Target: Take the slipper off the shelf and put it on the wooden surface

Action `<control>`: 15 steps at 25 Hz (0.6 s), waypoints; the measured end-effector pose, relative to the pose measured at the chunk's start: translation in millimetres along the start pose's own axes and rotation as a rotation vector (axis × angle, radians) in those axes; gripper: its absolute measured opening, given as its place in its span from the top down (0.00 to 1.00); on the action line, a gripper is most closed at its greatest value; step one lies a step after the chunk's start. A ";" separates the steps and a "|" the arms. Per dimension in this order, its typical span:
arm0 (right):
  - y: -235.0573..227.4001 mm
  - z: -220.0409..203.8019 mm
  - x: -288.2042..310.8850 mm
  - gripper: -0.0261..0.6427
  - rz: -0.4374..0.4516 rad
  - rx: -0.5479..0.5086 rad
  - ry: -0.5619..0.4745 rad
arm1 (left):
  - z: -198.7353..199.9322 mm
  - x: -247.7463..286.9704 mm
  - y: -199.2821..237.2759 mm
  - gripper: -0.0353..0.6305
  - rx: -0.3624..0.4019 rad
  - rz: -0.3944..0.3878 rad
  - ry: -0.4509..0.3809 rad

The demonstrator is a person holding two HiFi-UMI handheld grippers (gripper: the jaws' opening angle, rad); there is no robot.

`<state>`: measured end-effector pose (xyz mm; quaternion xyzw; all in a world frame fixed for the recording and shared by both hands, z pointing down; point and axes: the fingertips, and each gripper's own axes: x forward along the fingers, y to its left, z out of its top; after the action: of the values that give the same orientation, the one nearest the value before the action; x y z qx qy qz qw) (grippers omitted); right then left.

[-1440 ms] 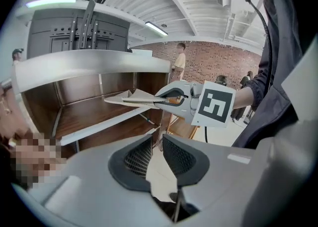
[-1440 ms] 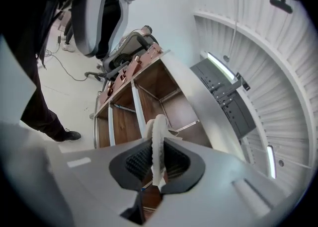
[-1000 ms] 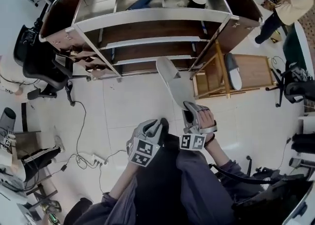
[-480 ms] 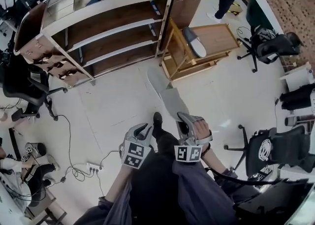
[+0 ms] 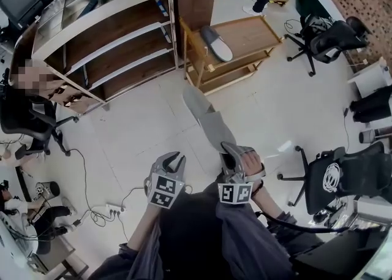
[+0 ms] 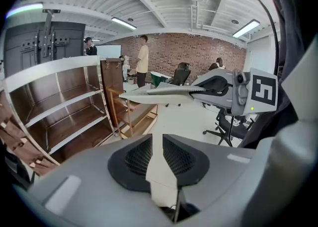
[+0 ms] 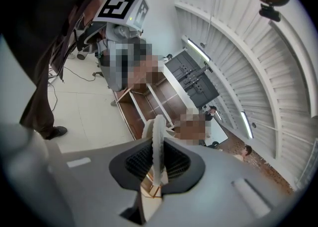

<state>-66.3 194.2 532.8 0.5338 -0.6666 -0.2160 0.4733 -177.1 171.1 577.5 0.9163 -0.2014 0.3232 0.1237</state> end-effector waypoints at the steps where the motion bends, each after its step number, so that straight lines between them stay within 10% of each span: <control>1: -6.6 -18.2 -3.8 0.92 -0.002 0.008 -0.004 | 6.6 12.3 -12.1 0.85 0.004 0.006 0.010; 15: -114.7 -271.5 -29.1 0.92 -0.030 0.036 0.028 | 150.2 172.6 -184.9 0.85 0.030 0.020 -0.028</control>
<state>225.3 241.2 554.7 0.5550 -0.6557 -0.2037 0.4695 110.0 231.8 556.3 0.9205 -0.2071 0.3147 0.1039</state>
